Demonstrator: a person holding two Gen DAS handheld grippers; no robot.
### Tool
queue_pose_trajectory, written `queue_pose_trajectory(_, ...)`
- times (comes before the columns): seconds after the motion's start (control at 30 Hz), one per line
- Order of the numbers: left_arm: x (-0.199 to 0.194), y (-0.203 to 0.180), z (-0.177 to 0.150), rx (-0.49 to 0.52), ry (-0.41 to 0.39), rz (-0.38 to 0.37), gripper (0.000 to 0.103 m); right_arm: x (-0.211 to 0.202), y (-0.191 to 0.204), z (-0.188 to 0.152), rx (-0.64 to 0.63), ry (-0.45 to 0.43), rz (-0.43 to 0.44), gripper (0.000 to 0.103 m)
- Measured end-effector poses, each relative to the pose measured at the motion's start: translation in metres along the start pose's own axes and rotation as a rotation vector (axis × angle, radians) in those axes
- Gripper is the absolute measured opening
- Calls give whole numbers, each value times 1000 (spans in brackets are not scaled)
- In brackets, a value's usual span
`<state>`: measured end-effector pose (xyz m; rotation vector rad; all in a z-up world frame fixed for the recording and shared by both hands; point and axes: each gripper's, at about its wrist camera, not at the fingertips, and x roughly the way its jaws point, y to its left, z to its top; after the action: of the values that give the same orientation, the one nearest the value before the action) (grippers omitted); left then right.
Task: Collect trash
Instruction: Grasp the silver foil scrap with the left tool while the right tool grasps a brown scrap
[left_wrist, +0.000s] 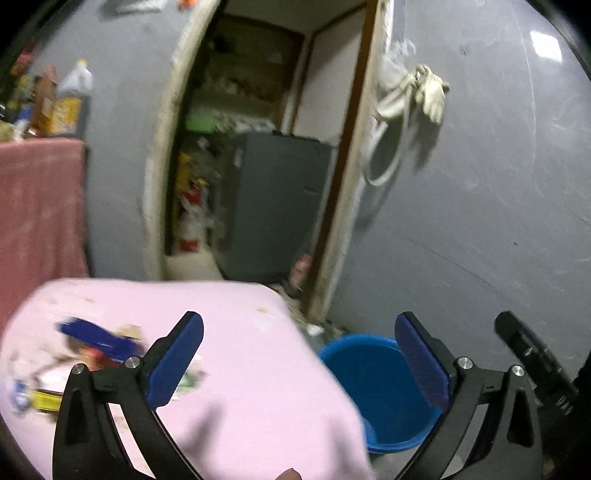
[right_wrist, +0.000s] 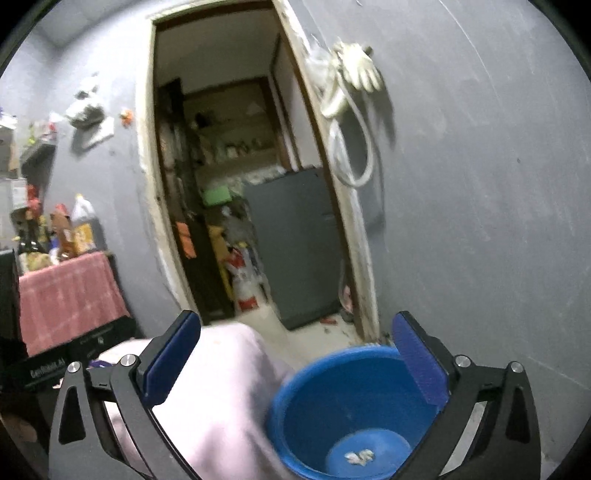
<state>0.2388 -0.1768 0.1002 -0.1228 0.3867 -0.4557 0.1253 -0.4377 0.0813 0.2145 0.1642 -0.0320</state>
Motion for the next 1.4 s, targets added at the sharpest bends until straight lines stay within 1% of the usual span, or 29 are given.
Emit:
queue_pose_trajectory(0.13, -44, 26, 4, -2, -79, 72, 101, -8, 33, 4, -26, -50, 71, 103)
queue_pose_trajectory(0.17, -50, 30, 1, -3, -91, 85, 101, -11, 41, 4, -36, -61, 91, 103)
queue_pose_trajectory(0.23, -74, 43, 1, -8, -134, 142, 101, -14, 58, 4, -57, -78, 130, 103)
queue_pose_trajectory(0.27, -79, 47, 1, -9, -145, 160, 101, -14, 65, 4, -65, -83, 147, 103)
queue_pose_trajectory(0.33, -99, 65, -1, -16, -171, 209, 101, -16, 80, 3, -84, -93, 180, 103)
queue_pose_trajectory(0.47, -122, 93, -12, -37, -196, 279, 101, -13, 110, -2, -124, -93, 241, 103)
queue_pose_trajectory(0.53, -133, 106, -17, -44, -206, 313, 101, -11, 121, -4, -139, -87, 256, 103)
queue_pose_trajectory(0.73, -151, 131, -34, -59, -218, 396, 101, -3, 147, -19, -161, -50, 330, 103)
queue_pose_trajectory(0.8, -155, 140, -44, -75, -208, 414, 101, 1, 155, -24, -176, -27, 346, 103)
queue_pose_trajectory(0.9, -154, 154, -59, -100, -173, 437, 101, 11, 164, -35, -206, 24, 372, 103)
queue_pose_trajectory(1.07, -141, 171, -77, -123, -81, 446, 101, 30, 178, -53, -261, 132, 390, 103)
queue_pose_trajectory(1.17, -133, 177, -83, -129, -21, 456, 101, 42, 183, -63, -259, 193, 406, 103)
queue_pose_trajectory(1.3, -120, 187, -87, -145, 67, 431, 101, 59, 188, -73, -265, 277, 413, 102)
queue_pose_trajectory(1.33, -115, 190, -88, -155, 91, 428, 101, 62, 189, -75, -267, 297, 418, 97)
queue_pose_trajectory(1.37, -111, 193, -89, -167, 115, 425, 101, 67, 190, -78, -267, 325, 424, 90)
queue_pose_trajectory(1.4, -106, 197, -88, -179, 134, 429, 101, 72, 191, -80, -268, 358, 427, 86)
